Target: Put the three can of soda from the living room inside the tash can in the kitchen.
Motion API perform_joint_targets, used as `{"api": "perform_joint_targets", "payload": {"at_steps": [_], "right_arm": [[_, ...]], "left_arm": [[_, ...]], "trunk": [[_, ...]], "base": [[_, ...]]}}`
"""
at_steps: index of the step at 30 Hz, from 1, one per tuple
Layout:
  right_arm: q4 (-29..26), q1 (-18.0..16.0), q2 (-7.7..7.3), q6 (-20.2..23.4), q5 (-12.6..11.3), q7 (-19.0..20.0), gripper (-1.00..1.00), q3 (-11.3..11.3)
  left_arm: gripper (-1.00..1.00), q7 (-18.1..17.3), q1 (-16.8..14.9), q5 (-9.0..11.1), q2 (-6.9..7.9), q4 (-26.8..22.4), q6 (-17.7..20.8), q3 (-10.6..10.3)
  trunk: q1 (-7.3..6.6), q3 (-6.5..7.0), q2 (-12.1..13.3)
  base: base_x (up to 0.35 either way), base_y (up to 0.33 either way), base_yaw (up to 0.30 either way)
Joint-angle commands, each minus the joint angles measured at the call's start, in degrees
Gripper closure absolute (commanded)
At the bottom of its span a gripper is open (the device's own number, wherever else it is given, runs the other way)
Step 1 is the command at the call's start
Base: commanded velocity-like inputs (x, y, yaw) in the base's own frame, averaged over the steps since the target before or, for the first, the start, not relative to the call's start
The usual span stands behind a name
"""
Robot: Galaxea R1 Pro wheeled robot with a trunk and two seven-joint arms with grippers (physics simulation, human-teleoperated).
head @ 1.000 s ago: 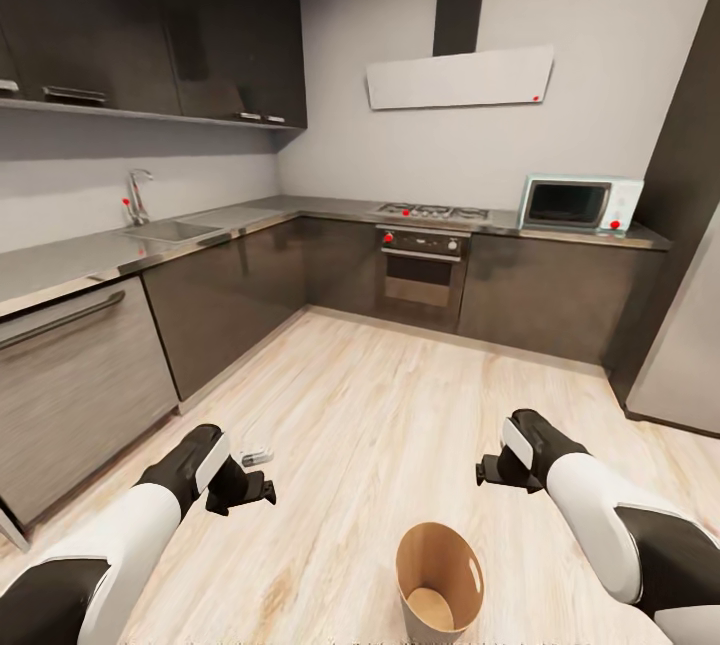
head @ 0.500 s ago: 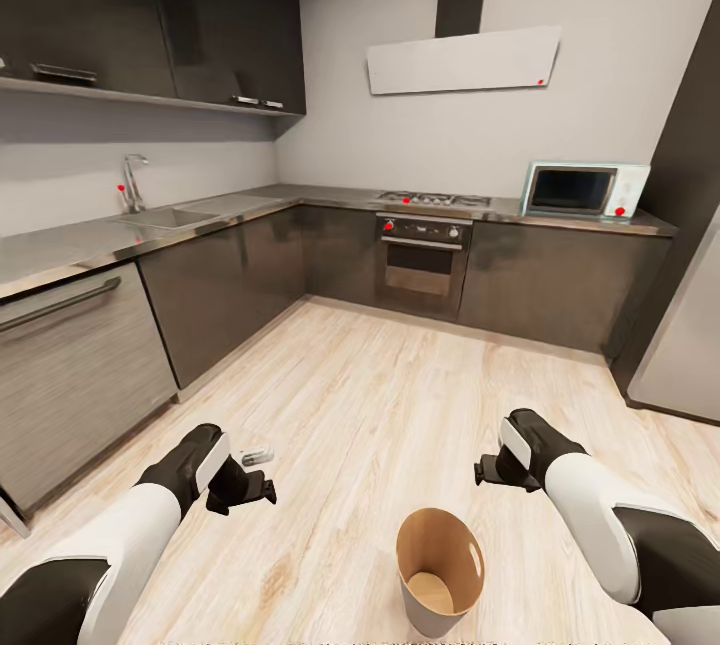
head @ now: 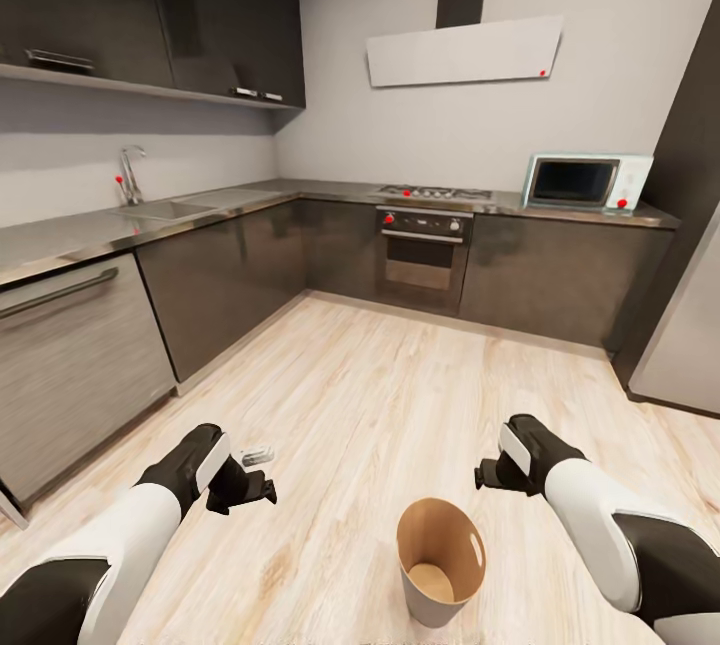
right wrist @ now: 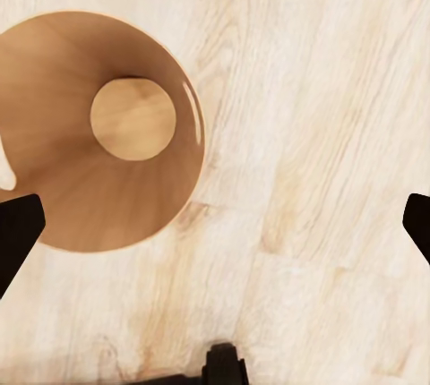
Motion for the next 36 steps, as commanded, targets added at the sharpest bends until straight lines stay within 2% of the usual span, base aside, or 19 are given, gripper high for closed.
{"api": "perform_joint_targets", "payload": {"at_steps": [1, 14, 24, 30, 36], "right_arm": [[-0.01, 0.06, 0.01, -0.14, 0.01, 0.00, -1.00, 0.00], [-0.04, 0.39, 0.06, -0.67, -0.15, 0.11, -1.00, -0.08], [-0.04, 0.41, 0.05, -0.68, -0.41, 0.14, -1.00, -0.38], [-0.04, 0.41, 0.05, -0.68, -0.42, 0.17, -1.00, -0.13], [-0.04, 0.41, 0.05, -0.68, -0.45, 0.18, -1.00, -0.01]], "left_arm": [[-1.00, 0.00, 0.00, 0.01, 0.01, 0.00, 0.01, 0.00], [-1.00, 0.02, 0.00, 0.01, -0.03, 0.00, -0.01, 0.00], [-1.00, 0.08, 0.00, 0.01, -0.03, -0.05, -0.03, 0.00], [-1.00, 0.08, 0.00, 0.01, -0.08, -0.08, -0.16, 0.00], [-1.00, 0.38, 0.00, -0.07, -0.12, -0.09, -0.28, 0.00]], "trunk": [[0.23, -0.18, -0.42], [3.08, -2.52, -5.63], [5.28, -5.00, -9.64], [5.28, -5.54, -9.64], [6.59, -7.17, -12.05]], "base": [[0.000, 0.000, 0.000], [0.000, 0.000, 0.000], [0.000, 0.000, 0.000], [0.000, 0.000, 0.000], [0.000, 0.000, 0.000]]}}
